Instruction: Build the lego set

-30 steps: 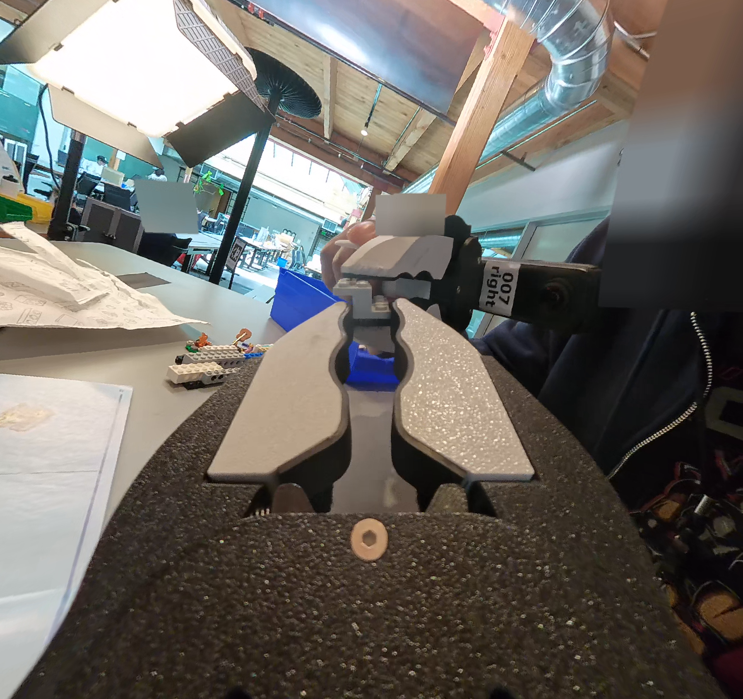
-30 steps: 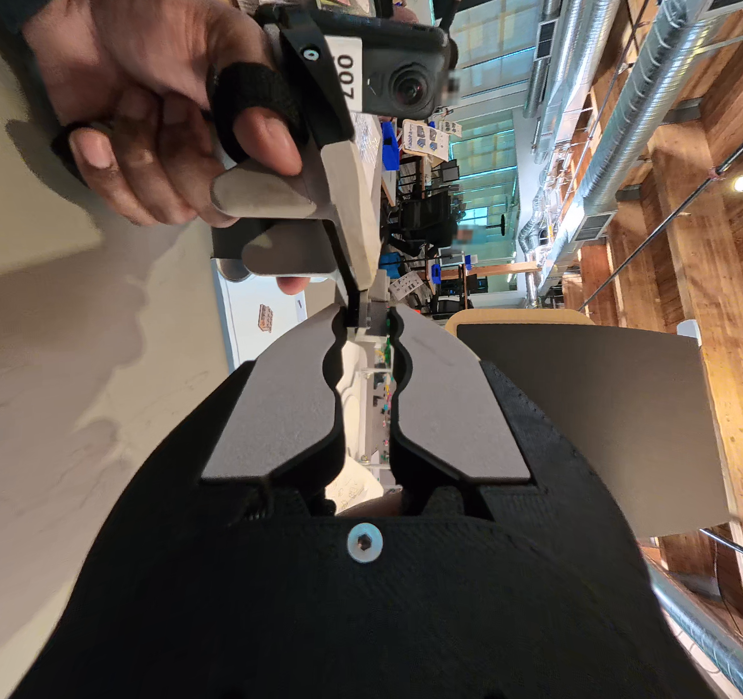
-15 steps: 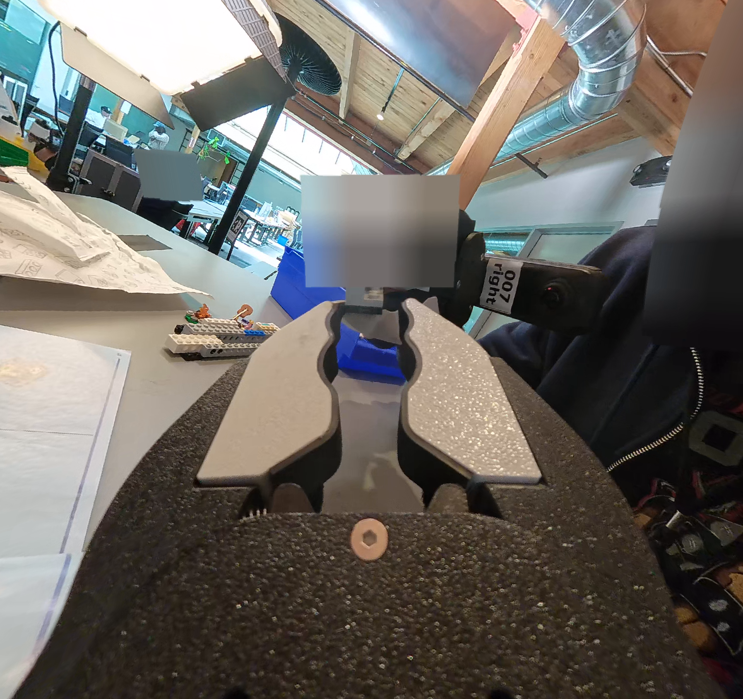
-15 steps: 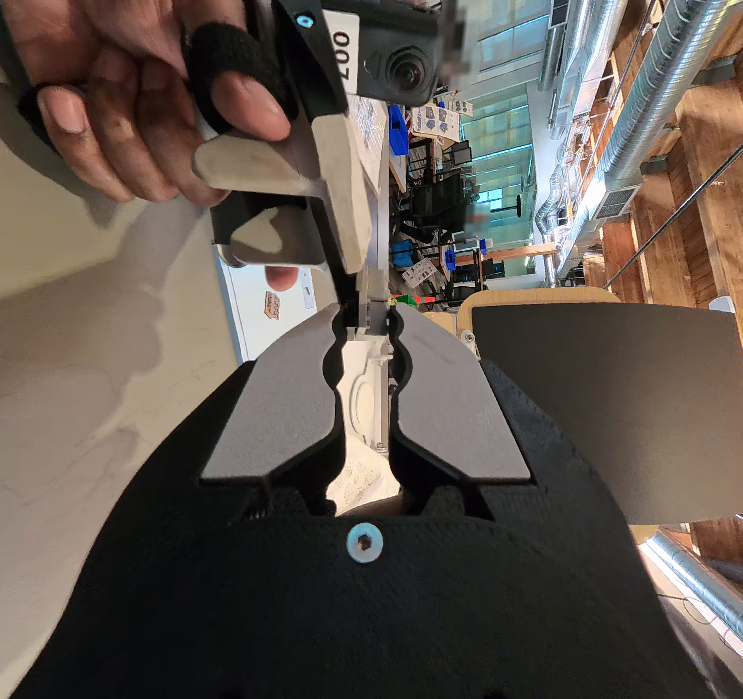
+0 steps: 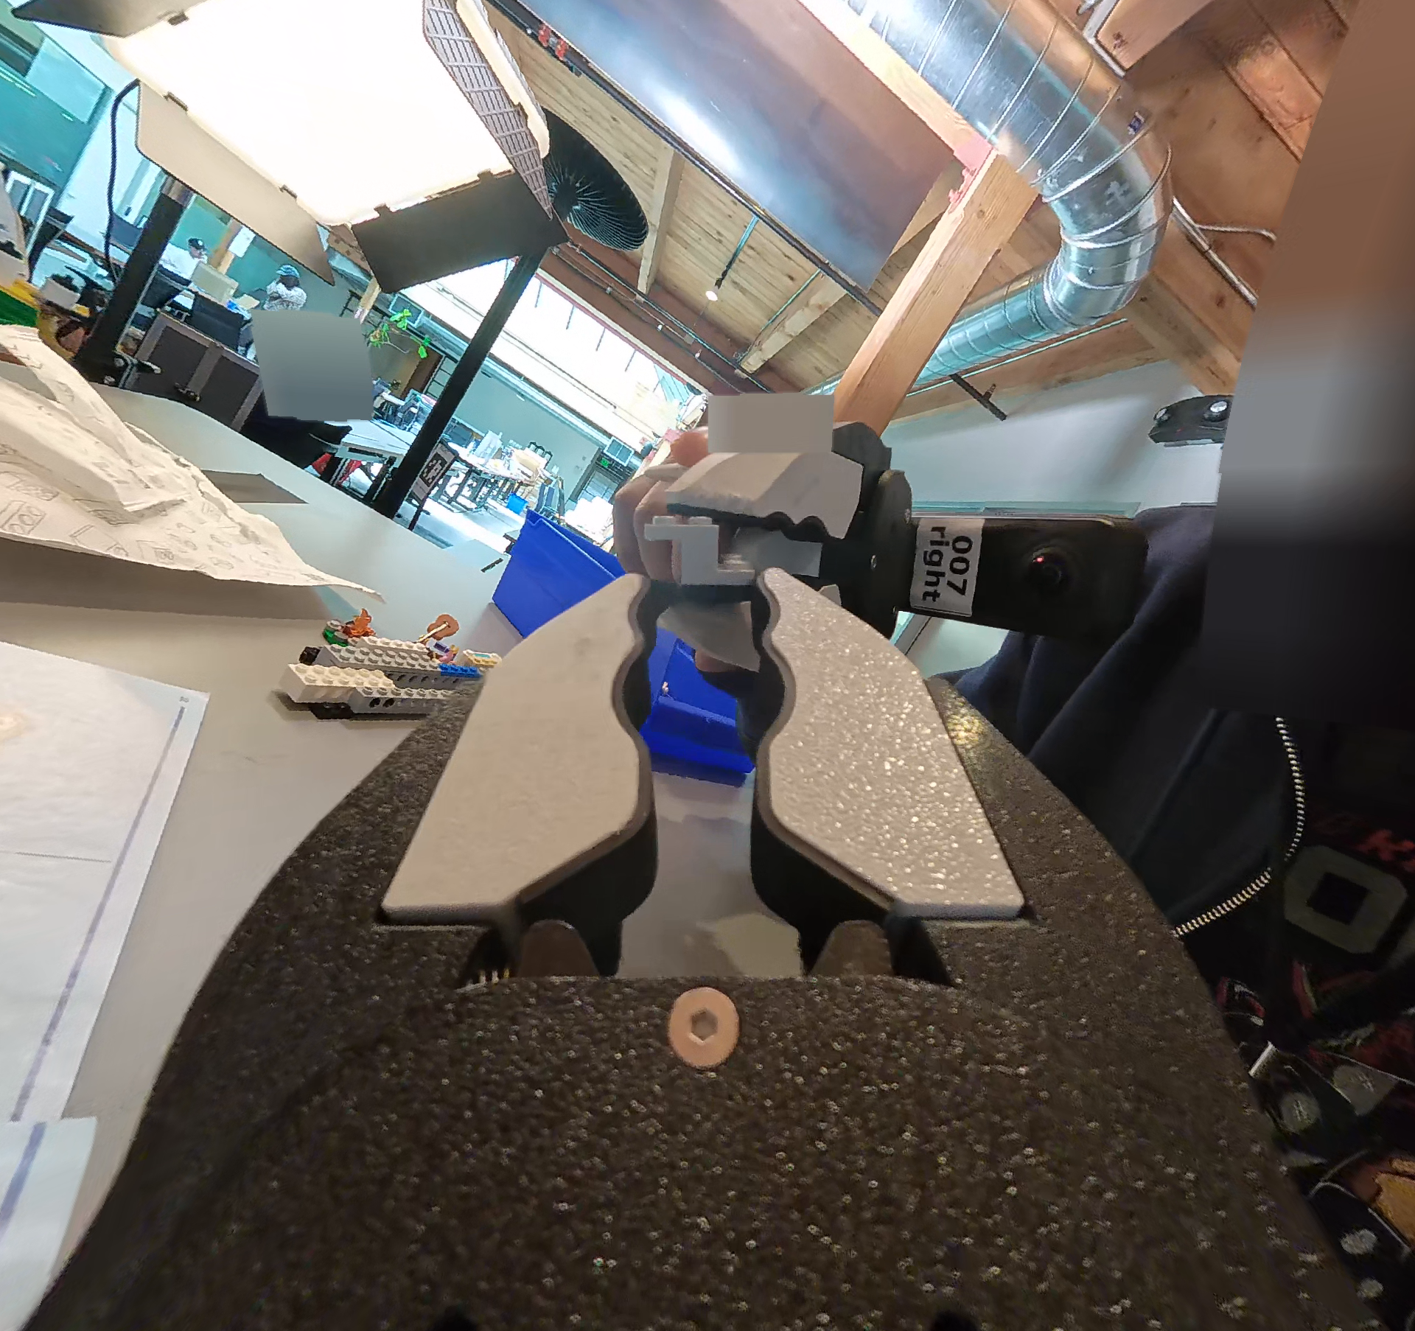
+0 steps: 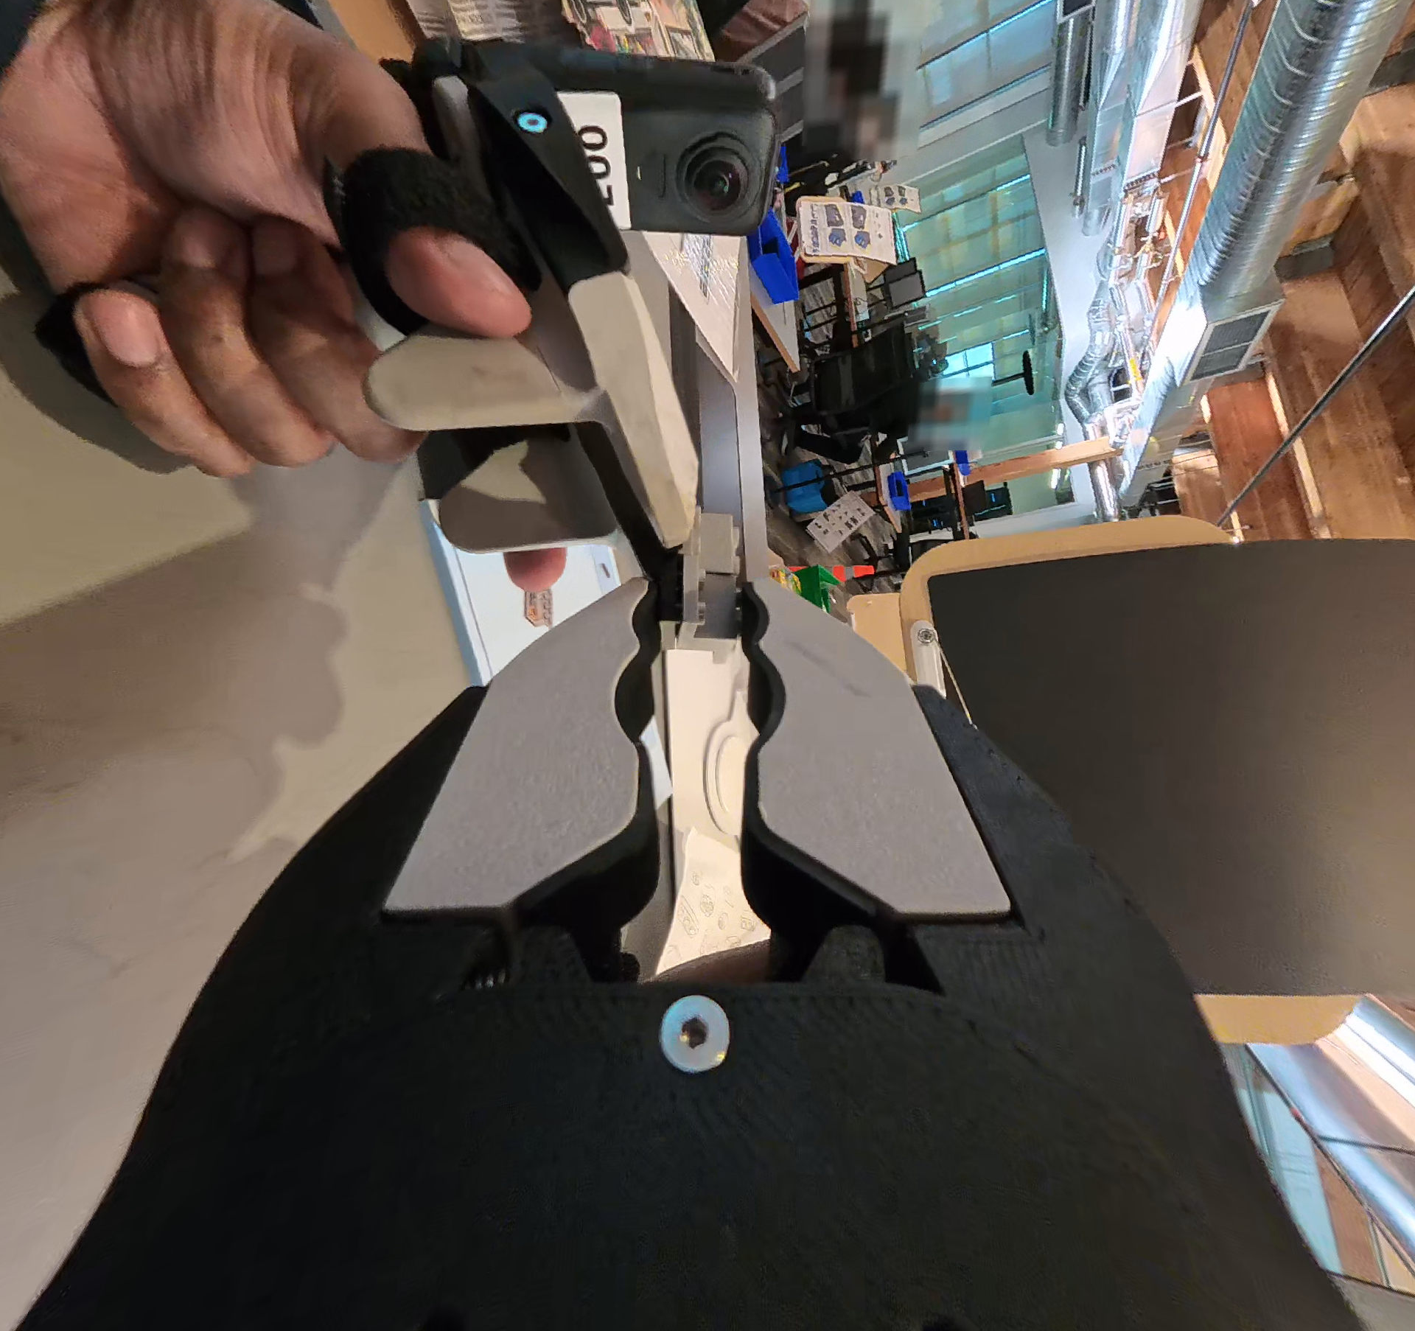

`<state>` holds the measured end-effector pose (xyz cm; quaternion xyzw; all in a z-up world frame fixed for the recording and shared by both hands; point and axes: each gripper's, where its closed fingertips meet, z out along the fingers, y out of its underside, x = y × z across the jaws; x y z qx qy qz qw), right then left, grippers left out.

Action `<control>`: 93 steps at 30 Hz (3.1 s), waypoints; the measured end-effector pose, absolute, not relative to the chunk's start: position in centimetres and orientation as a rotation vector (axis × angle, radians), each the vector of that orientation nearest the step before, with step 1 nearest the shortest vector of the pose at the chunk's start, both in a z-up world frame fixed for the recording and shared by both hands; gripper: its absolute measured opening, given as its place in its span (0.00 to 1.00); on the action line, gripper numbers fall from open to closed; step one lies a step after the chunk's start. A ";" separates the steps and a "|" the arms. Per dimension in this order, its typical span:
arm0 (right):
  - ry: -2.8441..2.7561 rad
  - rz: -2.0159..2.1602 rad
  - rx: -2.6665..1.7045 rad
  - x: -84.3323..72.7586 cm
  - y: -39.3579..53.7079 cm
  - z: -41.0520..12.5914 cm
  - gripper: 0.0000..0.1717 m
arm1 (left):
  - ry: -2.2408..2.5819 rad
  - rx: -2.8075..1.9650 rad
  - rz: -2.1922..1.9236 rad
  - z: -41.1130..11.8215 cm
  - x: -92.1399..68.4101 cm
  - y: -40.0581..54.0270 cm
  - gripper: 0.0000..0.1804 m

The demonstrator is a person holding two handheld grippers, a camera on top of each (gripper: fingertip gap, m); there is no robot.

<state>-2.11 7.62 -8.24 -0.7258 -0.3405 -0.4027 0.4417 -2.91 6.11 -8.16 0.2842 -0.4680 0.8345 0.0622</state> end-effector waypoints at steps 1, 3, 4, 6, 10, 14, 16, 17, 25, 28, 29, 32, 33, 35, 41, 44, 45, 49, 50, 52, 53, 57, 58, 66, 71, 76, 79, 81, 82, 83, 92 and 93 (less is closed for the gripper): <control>-0.846 -0.987 -1.798 -2.2 7.5 -8.2 0.11 | -1.406 0.846 2.529 -8.1 -3.0 6.1 0.11; -0.841 -0.970 -1.786 -2.4 7.5 -8.0 0.12 | -1.380 0.823 2.542 -7.9 -3.1 6.1 0.09; -0.841 -0.976 -1.782 -2.4 7.5 -7.9 0.12 | -1.362 0.821 2.548 -7.8 -3.1 6.1 0.09; -0.844 -1.006 -1.788 -2.2 7.4 -7.9 0.11 | -1.348 0.829 2.565 -7.7 -3.0 6.0 0.09; -0.859 -1.047 -1.779 -2.2 7.5 -7.8 0.11 | -1.357 0.829 2.586 -7.6 -3.0 6.0 0.09; -0.866 -1.061 -1.780 -2.2 7.6 -7.9 0.11 | -1.343 0.831 2.578 -7.7 -3.0 6.1 0.09; -0.868 -1.059 -1.778 -2.3 7.6 -7.8 0.11 | -1.327 0.824 2.581 -7.6 -3.0 6.1 0.09; -0.870 -1.056 -1.779 -2.3 7.5 -7.8 0.11 | -1.319 0.818 2.583 -7.5 -3.0 6.1 0.09; -0.879 -1.081 -1.816 -2.1 7.4 -7.8 0.11 | -1.268 0.819 2.583 -7.4 -2.9 6.1 0.09; -0.880 -1.096 -1.821 -2.0 7.5 -7.9 0.11 | -1.248 0.832 2.584 -7.5 -2.8 6.2 0.09; -0.879 -1.098 -1.823 -1.9 7.5 -8.0 0.11 | -1.240 0.842 2.581 -7.6 -2.7 6.2 0.09; -0.865 -1.114 -1.797 -1.8 7.6 -7.8 0.11 | -1.218 0.848 2.601 -7.4 -2.6 6.3 0.09; -0.849 -1.104 -1.788 -2.0 7.7 -7.6 0.11 | -1.199 0.839 2.606 -7.3 -2.6 6.4 0.09; -0.841 -1.115 -1.741 -2.2 7.8 -7.2 0.11 | -1.157 0.811 2.626 -6.9 -2.8 6.6 0.09; -0.818 -1.153 -1.677 -2.3 8.2 -6.9 0.12 | -1.126 0.788 2.647 -6.6 -2.9 7.0 0.09; -0.809 -1.157 -1.661 -2.3 8.2 -6.7 0.13 | -1.115 0.773 2.657 -6.3 -3.1 7.1 0.09; -0.806 -1.158 -1.659 -2.3 8.2 -6.7 0.13 | -1.113 0.771 2.659 -6.3 -3.1 7.1 0.09; -0.802 -1.184 -1.622 -2.4 8.2 -6.3 0.16 | -1.094 0.772 2.665 -6.2 -3.1 7.3 0.09; -0.802 -1.187 -1.605 -2.5 8.2 -6.1 0.17 | -1.086 0.772 2.674 -6.1 -3.1 7.4 0.09; -0.799 -1.191 -1.566 -2.9 8.1 -5.6 0.17 | -1.081 0.789 2.710 -6.0 -3.0 7.9 0.09; -0.798 -1.189 -1.549 -3.1 8.1 -5.4 0.17 | -1.089 0.803 2.740 -5.9 -2.9 8.2 0.09; -0.804 -1.178 -1.517 -3.6 8.4 -5.3 0.15 | -1.279 0.873 2.860 -5.8 -2.8 8.5 0.09; -0.813 -1.174 -1.515 -3.7 8.4 -5.5 0.14 | -1.328 0.880 2.877 -5.8 -2.8 8.4 0.09; -0.810 -1.202 -1.479 -3.8 8.6 -5.5 0.06 | -1.343 0.841 2.902 -5.5 -3.1 8.0 0.09; -0.819 -1.164 -1.478 -4.1 8.7 -5.4 0.05 | -1.327 0.807 2.905 -5.3 -3.4 7.9 0.09; -0.843 -1.173 -1.492 -4.1 8.7 -5.5 0.05 | -1.292 0.798 2.888 -5.3 -3.5 7.9 0.09; -0.842 -1.181 -1.503 -4.0 8.7 -5.5 0.04 | -1.269 0.801 2.881 -5.3 -3.4 7.8 0.09; -0.837 -1.171 -1.513 -4.0 8.8 -5.5 0.04 | -1.259 0.801 2.878 -5.4 -3.3 7.8 0.09; -0.834 -1.158 -1.521 -4.1 8.8 -5.6 0.04 | -1.259 0.802 2.876 -5.4 -3.4 7.8 0.09; -0.831 -1.145 -1.527 -4.0 8.7 -5.6 0.04 | -1.258 0.802 2.871 -5.4 -3.3 7.8 0.09; -0.796 -1.125 -1.460 -4.4 9.1 -5.6 0.08 | -1.216 0.795 2.878 -5.3 -3.4 8.1 0.09; -0.792 -1.081 -1.467 -4.6 9.1 -5.8 0.17 | -1.157 0.800 2.881 -5.2 -3.3 8.6 0.09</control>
